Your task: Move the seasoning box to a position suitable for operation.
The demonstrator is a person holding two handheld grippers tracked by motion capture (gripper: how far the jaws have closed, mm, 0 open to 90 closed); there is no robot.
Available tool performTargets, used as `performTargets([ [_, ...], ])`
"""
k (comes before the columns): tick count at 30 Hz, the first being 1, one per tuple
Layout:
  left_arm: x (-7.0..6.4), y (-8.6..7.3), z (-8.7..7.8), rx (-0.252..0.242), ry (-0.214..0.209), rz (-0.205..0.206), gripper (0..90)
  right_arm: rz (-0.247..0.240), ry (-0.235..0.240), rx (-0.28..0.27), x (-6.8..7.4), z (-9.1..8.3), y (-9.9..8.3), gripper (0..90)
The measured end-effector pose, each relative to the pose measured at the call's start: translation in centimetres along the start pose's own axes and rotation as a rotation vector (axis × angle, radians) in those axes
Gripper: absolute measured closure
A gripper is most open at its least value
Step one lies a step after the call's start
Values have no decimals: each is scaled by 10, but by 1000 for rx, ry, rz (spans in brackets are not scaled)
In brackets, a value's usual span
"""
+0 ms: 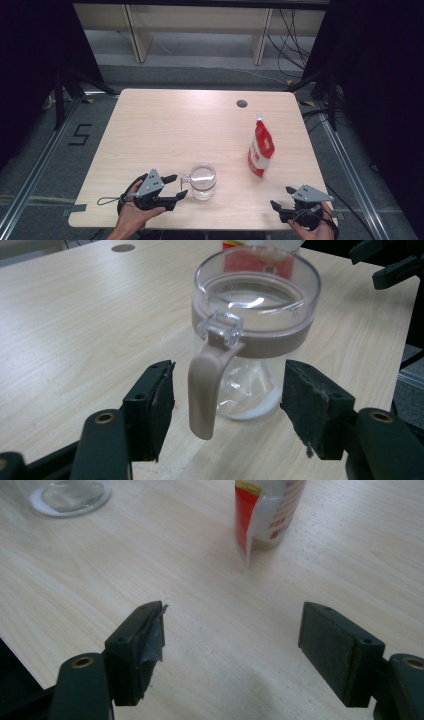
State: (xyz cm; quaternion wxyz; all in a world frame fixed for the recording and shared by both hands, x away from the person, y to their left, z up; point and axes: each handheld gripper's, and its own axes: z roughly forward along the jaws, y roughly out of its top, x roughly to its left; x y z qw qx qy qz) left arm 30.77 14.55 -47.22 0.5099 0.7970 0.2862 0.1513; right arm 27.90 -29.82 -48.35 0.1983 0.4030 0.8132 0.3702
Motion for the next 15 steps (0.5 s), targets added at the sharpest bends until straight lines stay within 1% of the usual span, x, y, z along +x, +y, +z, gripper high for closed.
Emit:
performTargets([
  [1, 0, 2, -2, 4, 3, 8, 371, -2, 1, 0, 0, 0, 0, 274],
  [2, 0, 4, -4, 7, 7, 10, 377, -22, -3, -6, -1, 1, 0, 277],
  [3, 0, 5, -5, -3, -1, -3, 389, -40, -7, -15, -2, 1, 0, 279],
  [4, -1, 6, -6, -10, 2, -16, 400, -40, -8, -13, -1, 1, 0, 280],
  [5, 1, 8, -7, -16, -4, 10, 404, -40, -7, -14, -1, 1, 0, 279],
  [6, 0, 10, -9, -21, -5, -14, 415, -39, -6, -14, -1, 1, 1, 280],
  [7, 0, 10, -9, -21, -5, -14, 434, -39, -6, -14, -1, 1, 1, 280],
  [8, 0, 13, -11, -39, -20, -43, 457, -40, -1, -3, 0, 1, 1, 280],
  [10, -1, 16, -13, -37, -18, -37, 493, -38, 5, 0, 0, 2, 1, 280],
  [11, 0, 18, -13, -39, -23, -15, 507, -38, 6, -1, 0, 2, 1, 280],
  [13, -1, 19, -14, -37, -20, -22, 523, -47, -3, -11, -1, 2, 1, 280],
  [14, -2, 21, -15, -34, -18, -22, 558, -47, -1, -17, -2, 2, 0, 280],
  [15, -2, 21, -15, -34, -18, -22, 572, -47, -1, -17, -2, 2, 0, 280],
])
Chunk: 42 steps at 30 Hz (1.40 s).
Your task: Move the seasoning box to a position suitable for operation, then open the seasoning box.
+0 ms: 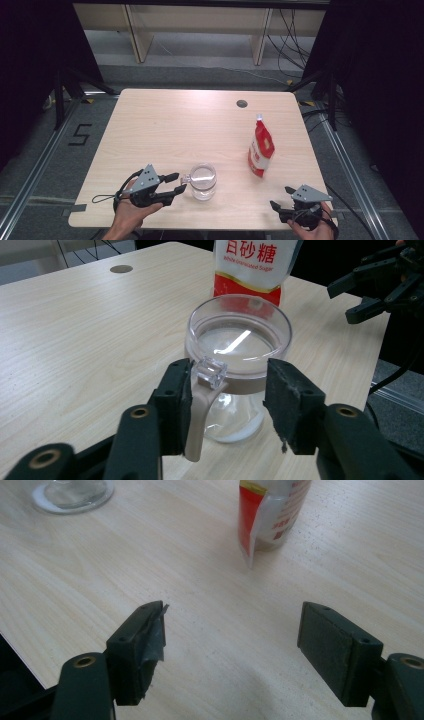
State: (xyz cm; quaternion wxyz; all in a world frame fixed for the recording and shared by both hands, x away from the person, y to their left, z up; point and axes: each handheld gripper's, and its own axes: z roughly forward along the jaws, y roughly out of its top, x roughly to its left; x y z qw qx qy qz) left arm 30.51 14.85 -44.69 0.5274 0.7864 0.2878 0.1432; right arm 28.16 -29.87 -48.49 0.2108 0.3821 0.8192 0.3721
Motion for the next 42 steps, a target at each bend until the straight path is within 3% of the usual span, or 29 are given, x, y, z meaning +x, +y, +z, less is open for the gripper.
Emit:
performTargets([
  [2, -2, 2, 0, -3, 3, -17, 599, 8, 1, 12, 1, -1, 1, 280],
  [7, 2, 4, -2, -6, -4, 15, 633, -6, -10, 7, 1, 0, 1, 280],
  [8, 1, 4, -2, -7, -2, -10, 642, -2, -7, 9, 1, 0, 1, 280],
  [10, 1, 5, -2, -10, -3, -14, 685, 33, -7, 15, 3, 0, 0, 280],
  [11, 1, 5, -2, -15, -8, -15, 704, -3, 4, 4, 0, 1, 0, 280],
  [17, 2, 7, -1, -22, -11, 33, 838, 2, 3, 20, 1, 1, 1, 280],
  [18, 1, 7, -1, -16, 1, 27, 847, -18, -4, 11, 0, 1, 2, 279],
  [24, 3, 9, 5, -13, 7, 42, 872, 3, 3, 7, 1, 1, 2, 280],
  [25, 2, 9, 7, -19, 9, 26, 874, 5, 5, 4, 2, 1, 2, 281],
  [28, 4, 11, 8, -14, 11, 43, 879, -9, 8, -14, 2, 1, 3, 297],
  [35, 3, 11, 13, -9, 31, 18, 891, -7, 25, -11, 5, 2, 5, 299],
  [36, 4, 11, 13, -9, 36, 41, 891, -15, 24, -10, 6, 2, 5, 300],
  [37, 4, 11, 15, -10, 42, 34, 892, -27, 17, -16, 6, 2, 6, 300],
  [38, 4, 11, 15, -10, 42, 34, 892, -18, 42, -10, 6, 3, 6, 300],
  [40, 6, 10, 17, -8, 46, 36, 892, -24, 29, -6, 7, 2, 6, 306],
  [41, 7, 9, 18, 0, 41, 53, 892, -24, 29, -6, 7, 2, 6, 306],
  [42, 7, 7, 19, -3, 39, 24, 892, -21, 19, -14, 10, 1, 7, 315],
])
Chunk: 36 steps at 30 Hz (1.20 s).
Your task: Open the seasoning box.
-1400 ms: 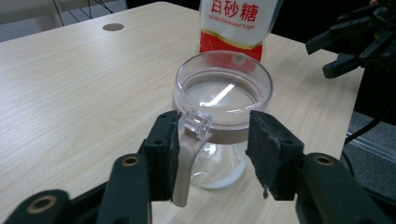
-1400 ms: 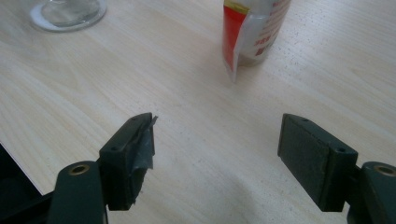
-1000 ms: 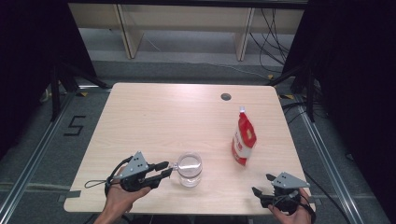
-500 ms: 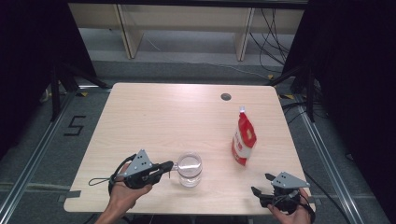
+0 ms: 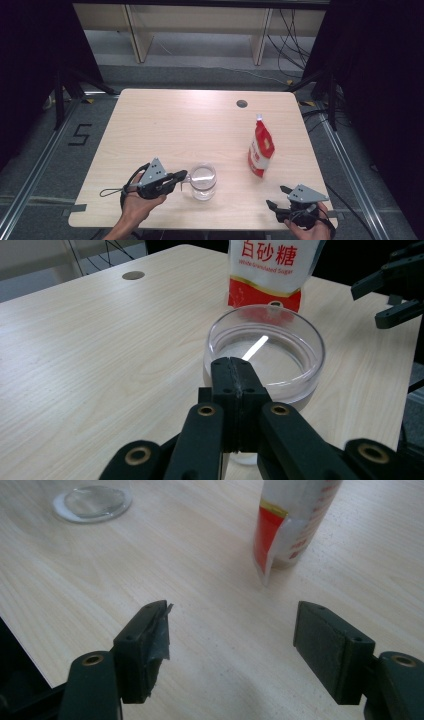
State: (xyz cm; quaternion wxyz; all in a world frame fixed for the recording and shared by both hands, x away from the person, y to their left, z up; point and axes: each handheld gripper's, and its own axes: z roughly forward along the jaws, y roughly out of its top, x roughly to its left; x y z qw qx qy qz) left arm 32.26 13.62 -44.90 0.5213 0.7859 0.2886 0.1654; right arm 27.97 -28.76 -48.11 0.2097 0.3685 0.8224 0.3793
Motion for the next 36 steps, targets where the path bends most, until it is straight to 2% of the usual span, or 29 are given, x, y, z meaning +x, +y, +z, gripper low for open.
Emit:
performTargets([
  [1, 0, 0, 0, 0, 0, 0, 892, 0, 0, 0, 0, 0, 0, 315],
  [2, 0, 0, 0, -5, -2, -13, 892, -22, 6, -4, -1, 1, 1, 320],
  [3, -1, 0, -1, -3, 6, -6, 891, -4, 11, -2, 3, 0, 1, 326],
  [4, -1, -1, -1, -5, 7, 2, 891, -27, 17, -11, 3, 2, 2, 326],
  [7, 0, -1, -1, -7, 8, -3, 891, -32, 25, -19, 5, 2, 4, 326],
  [8, 1, -2, -1, -16, 6, -8, 891, -42, 36, -55, 7, 3, 6, 325],
  [10, 1, -2, -2, -16, 8, -23, 891, -38, 47, -69, 9, 3, 7, 317],
  [11, 1, -2, -2, -15, 9, -13, 891, 23, 111, -109, 13, 6, 9, 272],
  [12, 2, -2, -2, -16, 7, -3, 891, 30, 132, -145, 14, 8, 12, 259],
  [13, 0, -2, -2, -16, 13, -18, 891, 97, 158, -128, 19, 8, 13, 255],
  [14, 1, -2, -2, -17, 9, -1, 891, 53, 183, -161, 20, 14, 18, 254],
  [15, 1, -2, -2, -17, 9, -1, 891, 53, 183, -161, 20, 14, 18, 254],
  [16, 1, -2, -3, -9, 14, 7, 891, 30, 193, -157, 26, 20, 23, 268],
  [17, 1, -2, -3, -9, 15, 10, 891, 30, 193, -157, 26, 20, 23, 268],
  [18, 1, -2, -3, -8, 16, 15, 891, 14, 194, -157, 29, 25, 27, 353],
  [19, 1, -2, -3, -8, 16, 15, 891, 14, 194, -157, 29, 25, 27, 353],
  [20, 1, -2, -2, -11, 13, 15, 891, 35, 212, -151, 32, 26, 29, 383],
  [22, 1, -2, -3, -11, 15, 18, 891, -3, 202, -168, 37, 29, 37, 456],
  [24, 0, -2, -3, -9, 18, 21, 891, 1, 210, -165, 39, 30, 38, 466],
  [25, 0, -2, -3, -8, 19, 22, 892, -23, 217, -180, 39, 33, 41, 494],
  [27, 0, -2, -3, -8, 21, 26, 892, -35, 206, -166, 42, 35, 44, 541],
  [28, 0, -2, -3, -7, 22, 29, 892, -56, 217, -168, 44, 37, 46, 577],
  [31, -1, -3, -3, -9, 24, 29, 892, -47, 224, -158, 47, 38, 49, 587],
  [34, -2, -3, -3, -11, 24, 31, 892, -72, 210, -194, 49, 42, 55, 642],
  [36, -2, -4, -3, -13, 26, 24, 892, -91, 219, -201, 49, 43, 57, 658],
])
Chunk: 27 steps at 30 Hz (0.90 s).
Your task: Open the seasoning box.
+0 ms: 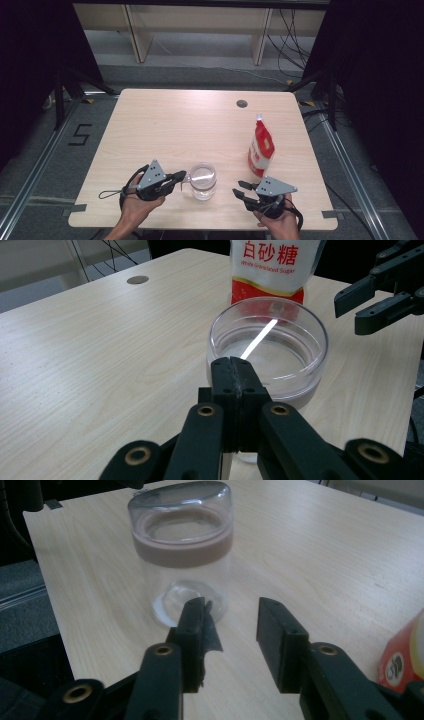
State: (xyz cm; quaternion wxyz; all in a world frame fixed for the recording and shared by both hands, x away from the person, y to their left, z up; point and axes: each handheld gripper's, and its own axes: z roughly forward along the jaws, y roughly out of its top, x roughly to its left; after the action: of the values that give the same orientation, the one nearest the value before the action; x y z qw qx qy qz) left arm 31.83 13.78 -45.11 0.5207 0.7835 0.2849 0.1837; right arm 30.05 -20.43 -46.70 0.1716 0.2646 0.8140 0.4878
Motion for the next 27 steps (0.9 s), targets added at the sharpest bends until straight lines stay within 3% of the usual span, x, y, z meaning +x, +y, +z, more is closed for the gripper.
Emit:
performTargets([
  [2, 1, 0, 1, -4, -6, 16, 892, -17, -2, 13, 2, 3, 4, 678],
  [5, 0, -2, 1, 3, 4, 2, 892, -29, 11, 12, 3, 7, 6, 702],
  [6, 1, -2, 1, 5, 4, 22, 892, -14, 10, 21, 5, 7, 7, 713],
  [8, 1, -2, 1, 4, 0, 23, 892, -30, 10, 14, 7, 10, 9, 740],
  [9, 0, -3, 1, 2, 0, -3, 892, -47, 17, 0, 7, 11, 10, 751],
  [15, 0, -2, 1, -6, -11, 19, 893, -90, 15, -1, 12, 15, 19, 797],
  [16, 0, -2, 1, -7, -8, 19, 892, -119, 27, -11, 13, 18, 21, 829],
  [27, 1, -2, 1, -7, -9, 22, 893, -148, 34, -4, 15, 33, 33, 871],
])
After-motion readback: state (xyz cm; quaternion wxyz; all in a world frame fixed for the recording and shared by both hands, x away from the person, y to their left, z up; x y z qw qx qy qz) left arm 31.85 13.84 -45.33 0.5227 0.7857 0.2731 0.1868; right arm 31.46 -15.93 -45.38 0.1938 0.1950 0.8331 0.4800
